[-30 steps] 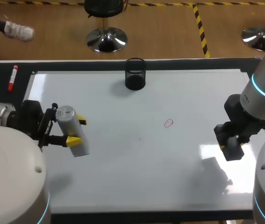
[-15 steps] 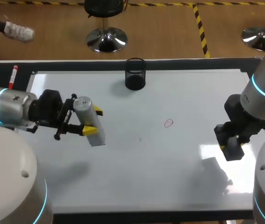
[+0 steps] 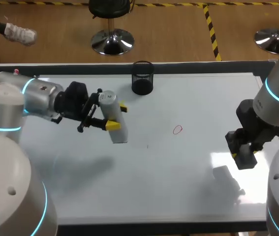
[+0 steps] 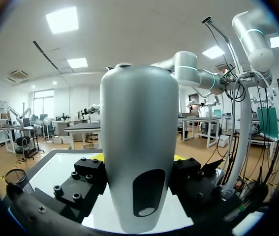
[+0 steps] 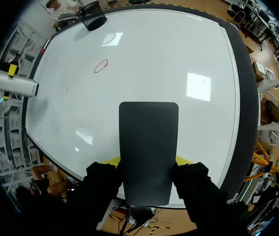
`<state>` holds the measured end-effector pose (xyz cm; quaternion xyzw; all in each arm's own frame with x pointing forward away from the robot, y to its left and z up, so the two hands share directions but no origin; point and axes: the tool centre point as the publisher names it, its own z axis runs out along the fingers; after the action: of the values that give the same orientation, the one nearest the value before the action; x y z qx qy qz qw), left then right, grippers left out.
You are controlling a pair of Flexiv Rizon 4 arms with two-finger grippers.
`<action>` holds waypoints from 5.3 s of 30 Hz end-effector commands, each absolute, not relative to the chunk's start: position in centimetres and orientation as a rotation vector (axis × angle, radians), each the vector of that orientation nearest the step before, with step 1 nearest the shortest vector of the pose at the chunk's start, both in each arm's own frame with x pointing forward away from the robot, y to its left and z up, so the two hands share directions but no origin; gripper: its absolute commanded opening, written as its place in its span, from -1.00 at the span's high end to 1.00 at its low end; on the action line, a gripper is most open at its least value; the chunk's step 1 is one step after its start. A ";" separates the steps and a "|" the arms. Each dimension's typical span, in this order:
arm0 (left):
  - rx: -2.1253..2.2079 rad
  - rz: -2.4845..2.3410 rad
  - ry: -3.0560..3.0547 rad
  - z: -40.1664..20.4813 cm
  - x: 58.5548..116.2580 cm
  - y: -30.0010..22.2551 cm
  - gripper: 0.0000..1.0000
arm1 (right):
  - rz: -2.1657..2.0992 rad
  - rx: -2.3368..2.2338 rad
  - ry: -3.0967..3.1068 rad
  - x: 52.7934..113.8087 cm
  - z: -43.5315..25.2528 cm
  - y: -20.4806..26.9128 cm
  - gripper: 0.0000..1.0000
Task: Pick up the inspection probe, press it on each red-marked spot on the whiteboard one by one, put down the probe, pick up the eraser, and wipe off all the red marks.
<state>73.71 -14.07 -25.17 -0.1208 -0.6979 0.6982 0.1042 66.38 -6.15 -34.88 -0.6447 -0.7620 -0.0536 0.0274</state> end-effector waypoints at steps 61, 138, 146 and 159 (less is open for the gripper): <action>-0.294 1.981 -2.076 -29.5 80.3 -29.7 1.00 | -0.169 -1.988 -2.354 66.3 -34.8 -6.3 1.00; -0.246 2.013 -2.084 -33.3 81.6 -32.7 1.00 | -0.169 -1.988 -2.354 66.3 -34.8 -6.3 1.00; -0.246 2.013 -2.084 -33.3 81.6 -32.7 1.00 | -0.169 -1.988 -2.354 66.3 -34.8 -6.3 1.00; -0.246 2.013 -2.084 -33.3 81.6 -32.7 1.00 | -0.169 -1.988 -2.354 66.3 -34.8 -6.3 1.00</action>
<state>81.86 -32.83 -32.49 -0.0850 -0.7121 0.6870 0.1168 66.37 -6.14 -34.87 -0.6447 -0.7621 -0.0534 0.0272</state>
